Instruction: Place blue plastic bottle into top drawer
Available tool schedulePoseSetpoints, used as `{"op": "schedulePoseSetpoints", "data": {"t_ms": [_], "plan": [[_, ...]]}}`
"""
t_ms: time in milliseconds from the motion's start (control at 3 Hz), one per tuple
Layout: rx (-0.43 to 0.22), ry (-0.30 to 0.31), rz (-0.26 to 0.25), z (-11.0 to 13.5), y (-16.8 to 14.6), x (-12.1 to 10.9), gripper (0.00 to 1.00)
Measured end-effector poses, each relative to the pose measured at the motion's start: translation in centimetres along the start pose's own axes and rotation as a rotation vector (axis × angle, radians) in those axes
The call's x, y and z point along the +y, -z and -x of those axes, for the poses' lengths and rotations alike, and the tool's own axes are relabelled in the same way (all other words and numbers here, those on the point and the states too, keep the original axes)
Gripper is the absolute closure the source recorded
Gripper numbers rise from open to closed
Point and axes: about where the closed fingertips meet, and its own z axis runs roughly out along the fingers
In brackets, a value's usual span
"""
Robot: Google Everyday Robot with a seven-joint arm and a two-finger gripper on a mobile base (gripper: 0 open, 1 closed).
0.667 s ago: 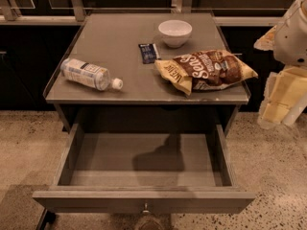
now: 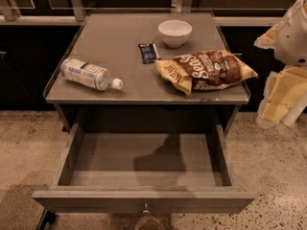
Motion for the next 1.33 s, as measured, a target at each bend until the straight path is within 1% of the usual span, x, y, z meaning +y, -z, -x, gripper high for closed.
{"op": "schedulePoseSetpoints", "data": {"t_ms": [333,667,1000,1333], "plan": [[-0.128,0.027,0.009,2.4,-2.5,0.8,0.00],[-0.366,0.023,0.025,9.0,-5.0,-1.5,0.00],[-0.530,0.071,0.052,15.4,-5.6,-4.3,0.00],[-0.621,0.140,0.092,21.4,-6.3,-6.1,0.00]]}}
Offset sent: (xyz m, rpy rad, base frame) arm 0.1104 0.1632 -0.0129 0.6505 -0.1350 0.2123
